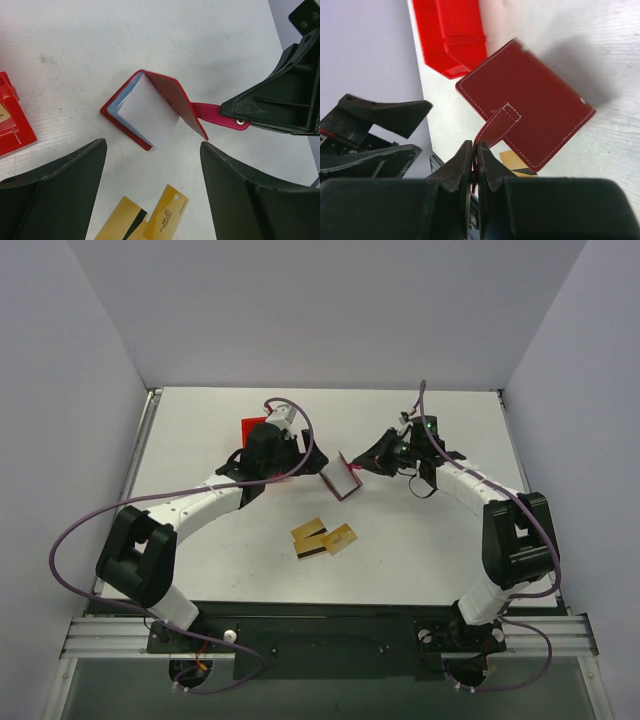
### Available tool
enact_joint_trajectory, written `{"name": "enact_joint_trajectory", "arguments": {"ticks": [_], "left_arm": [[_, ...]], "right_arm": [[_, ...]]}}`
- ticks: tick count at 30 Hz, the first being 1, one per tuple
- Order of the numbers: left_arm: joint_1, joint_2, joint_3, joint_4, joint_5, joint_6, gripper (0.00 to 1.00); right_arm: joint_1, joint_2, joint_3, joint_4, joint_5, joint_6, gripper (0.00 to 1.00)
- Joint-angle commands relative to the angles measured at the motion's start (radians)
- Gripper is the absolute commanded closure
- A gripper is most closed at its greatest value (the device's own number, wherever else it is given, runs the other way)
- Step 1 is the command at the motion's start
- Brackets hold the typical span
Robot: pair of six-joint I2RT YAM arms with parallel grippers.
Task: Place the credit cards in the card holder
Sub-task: Place the card holder at the center of the board.
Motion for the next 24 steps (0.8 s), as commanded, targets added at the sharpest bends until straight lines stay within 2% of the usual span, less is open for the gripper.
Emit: {"name": "enact_joint_trajectory", "arguments": {"ticks": [1, 10, 13, 15, 16, 18, 20, 24], "left_arm": [[0.01, -0.034, -0.002, -0.007, -0.014, -0.002, 0.14], [0.013, -0.035, 0.001, -0.059, -0.044, -0.013, 0.16], [0.013, -0.035, 0.005, -0.069, -0.051, -0.014, 0.16], [0.013, -0.04, 0.005, -0.081, -0.06, -0.013, 0.16], [0.013, -0.047, -0.001, -0.087, -0.069, -0.013, 0.16], [0.013, -0.06, -0.013, -0.099, -0.086, -0.008, 0.16], [0.013, -0.072, -0.027, -0.139, -0.107, -0.01, 0.16], [0.011, -0.099, -0.05, -0.213, -0.208, -0.017, 0.14]], "right_arm": [[-0.036, 0.027, -0.068, -0.009, 0.056, 0.105, 1.0], [-0.05, -0.036, -0.079, -0.147, 0.127, 0.02, 1.0], [-0.05, -0.02, -0.074, -0.155, 0.133, 0.003, 0.88], [-0.049, -0.009, -0.067, -0.146, 0.113, -0.006, 0.73], [-0.049, -0.009, -0.065, -0.136, 0.106, -0.01, 0.61], [-0.046, -0.017, -0.056, -0.122, 0.089, -0.04, 0.5], [-0.039, -0.031, -0.044, -0.135, 0.089, -0.095, 0.46], [-0.004, -0.065, -0.021, -0.193, 0.127, -0.226, 0.45]]}}
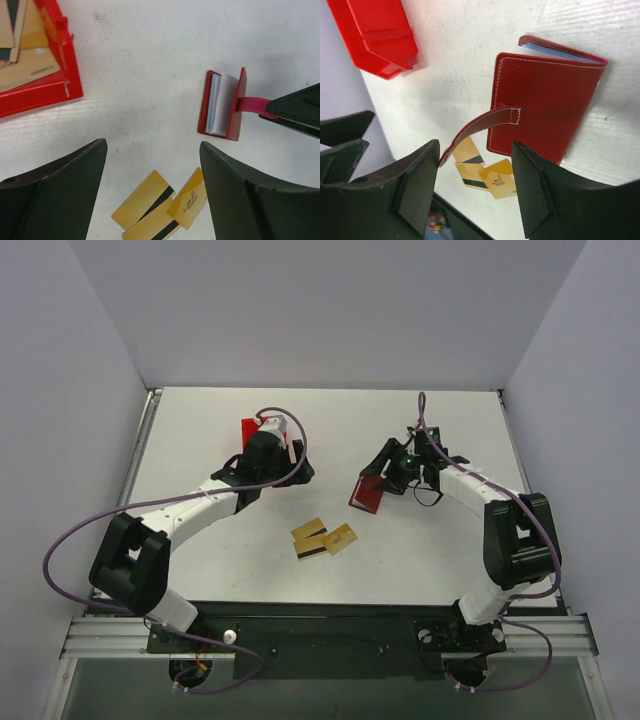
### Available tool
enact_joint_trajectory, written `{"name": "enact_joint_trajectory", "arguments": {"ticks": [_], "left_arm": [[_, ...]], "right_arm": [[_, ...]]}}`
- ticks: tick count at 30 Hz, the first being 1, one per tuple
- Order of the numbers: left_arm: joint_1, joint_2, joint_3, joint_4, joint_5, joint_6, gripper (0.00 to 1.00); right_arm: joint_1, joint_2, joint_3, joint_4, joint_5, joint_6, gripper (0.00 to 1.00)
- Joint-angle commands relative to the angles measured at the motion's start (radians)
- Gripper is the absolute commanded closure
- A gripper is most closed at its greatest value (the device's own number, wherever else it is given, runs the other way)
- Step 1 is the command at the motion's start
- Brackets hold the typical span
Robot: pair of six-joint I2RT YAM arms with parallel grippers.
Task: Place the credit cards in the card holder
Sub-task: Place the card holder at the center of the board.
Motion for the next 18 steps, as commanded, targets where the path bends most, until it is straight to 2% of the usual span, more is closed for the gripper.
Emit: {"name": "enact_joint_trajectory", "arguments": {"ticks": [1, 6, 8, 13, 15, 18], "left_arm": [[0.005, -0.071, -0.021, -0.084, -0.129, -0.008, 0.13], [0.01, -0.131, -0.067, -0.115, -0.183, -0.013, 0.07], [0.011, -0.156, -0.076, -0.11, -0.192, -0.011, 0.07], [0.019, -0.252, -0.128, -0.067, -0.25, -0.01, 0.06], [0.08, -0.301, -0.165, -0.052, -0.264, -0.028, 0.06], [0.172, -0.378, -0.227, -0.006, -0.223, -0.069, 0.04]], "right_arm": [[0.064, -0.078, 0.059, -0.08, 0.041, -0.193, 0.45], [0.234, -0.086, 0.148, -0.223, 0.242, -0.412, 0.45], [0.273, -0.107, 0.149, -0.215, 0.315, -0.439, 0.38], [0.27, -0.184, 0.079, -0.117, 0.417, -0.394, 0.07], [0.256, -0.184, 0.077, -0.123, 0.449, -0.375, 0.0], [0.215, -0.181, 0.073, -0.145, 0.452, -0.344, 0.0]]}}
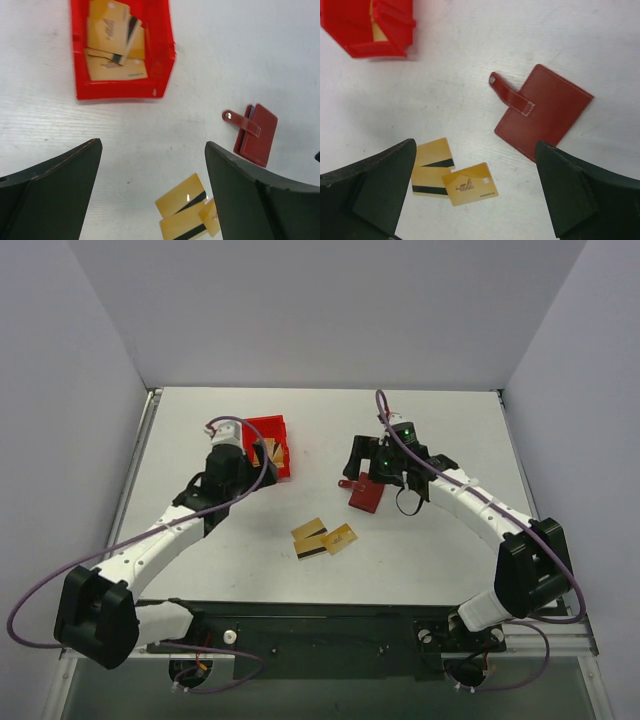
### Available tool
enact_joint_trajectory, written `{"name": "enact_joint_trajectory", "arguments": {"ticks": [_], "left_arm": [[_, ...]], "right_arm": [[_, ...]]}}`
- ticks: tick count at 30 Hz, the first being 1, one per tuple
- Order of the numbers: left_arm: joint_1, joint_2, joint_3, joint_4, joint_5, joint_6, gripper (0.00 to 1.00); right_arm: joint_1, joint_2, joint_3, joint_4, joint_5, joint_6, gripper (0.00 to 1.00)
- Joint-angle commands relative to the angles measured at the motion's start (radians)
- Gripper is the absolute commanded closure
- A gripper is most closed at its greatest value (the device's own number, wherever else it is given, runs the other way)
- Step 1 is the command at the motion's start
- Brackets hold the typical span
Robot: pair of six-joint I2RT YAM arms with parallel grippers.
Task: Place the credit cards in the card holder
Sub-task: Place the card holder at the center of the board.
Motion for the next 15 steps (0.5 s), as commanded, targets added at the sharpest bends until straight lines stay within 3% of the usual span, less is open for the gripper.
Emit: {"name": "enact_joint_trajectory", "arguments": {"ticks": [1, 7, 12, 15], "left_arm": [[0.142, -0.138, -0.096, 0.091, -0.004, -0.068, 0.03], [0.201, -0.212, -0.173, 0.122, 0.028, -0.106, 0.03], [0.201, -0.178, -0.118, -0.017, -0.027, -0.1, 0.04], [0.201, -0.155, -0.083, -0.063, -0.105, -0.108, 0.03]], "right_arm": [[-0.066, -0.016, -0.022, -0.004, 0.05, 0.034, 0.0], [-0.073, -0.019, -0.008, -0.058, 0.043, 0.019, 0.05], [-0.041, -0.048, -0.048, -0.044, 0.177, -0.03, 0.08], [-0.033, -0.057, -0.071, 0.008, 0.18, -0.071, 0.03]]}}
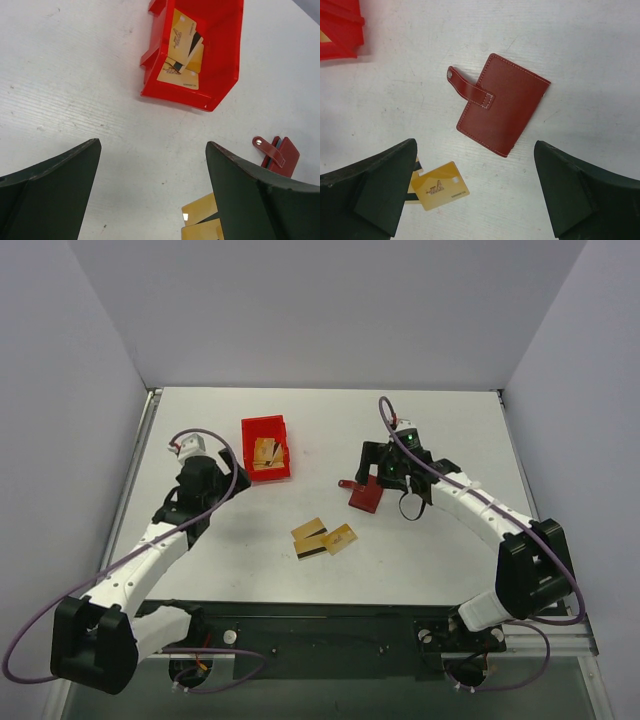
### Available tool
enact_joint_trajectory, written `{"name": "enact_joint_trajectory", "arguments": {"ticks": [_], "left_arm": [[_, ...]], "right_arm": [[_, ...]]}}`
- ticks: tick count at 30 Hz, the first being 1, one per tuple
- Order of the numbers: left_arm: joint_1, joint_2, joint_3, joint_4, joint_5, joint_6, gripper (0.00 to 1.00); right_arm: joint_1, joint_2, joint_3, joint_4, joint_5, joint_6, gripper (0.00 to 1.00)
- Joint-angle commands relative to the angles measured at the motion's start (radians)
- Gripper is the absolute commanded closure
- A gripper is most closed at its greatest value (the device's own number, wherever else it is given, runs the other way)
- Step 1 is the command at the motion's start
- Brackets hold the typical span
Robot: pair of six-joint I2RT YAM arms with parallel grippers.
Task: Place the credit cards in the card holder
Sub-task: Place the card holder at the center of the board, then move the credit card to the corner of the board.
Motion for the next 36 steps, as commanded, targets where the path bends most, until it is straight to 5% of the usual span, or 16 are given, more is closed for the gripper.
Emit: {"name": "enact_joint_trajectory", "arguments": {"ticks": [1, 11, 15, 24, 36], "left_arm": [[0.004, 0.039, 0.104, -0.098, -0.102, -0.034, 0.03], [0.028, 0.013, 0.13, -0.178, -0.186, -0.005, 0.03], [0.011, 0.018, 0.118, -0.16, -0.136, 0.011, 0.03], [-0.265, 0.113, 0.119, -0.135, -0.125, 0.116, 0.08], [-0.309, 0.157, 0.119, -0.097, -0.067, 0.111, 0.11]], "right_arm": [[0.017, -0.039, -0.014, 0.019, 0.066, -0.079, 0.02], [0.014, 0.058, 0.094, -0.12, 0.067, -0.067, 0.03], [0.043, 0.102, 0.117, -0.151, -0.006, -0.068, 0.14], [0.148, 0.138, 0.063, -0.183, -0.038, -0.101, 0.36], [0.171, 0.23, 0.062, -0.157, -0.055, -0.059, 0.44]]}}
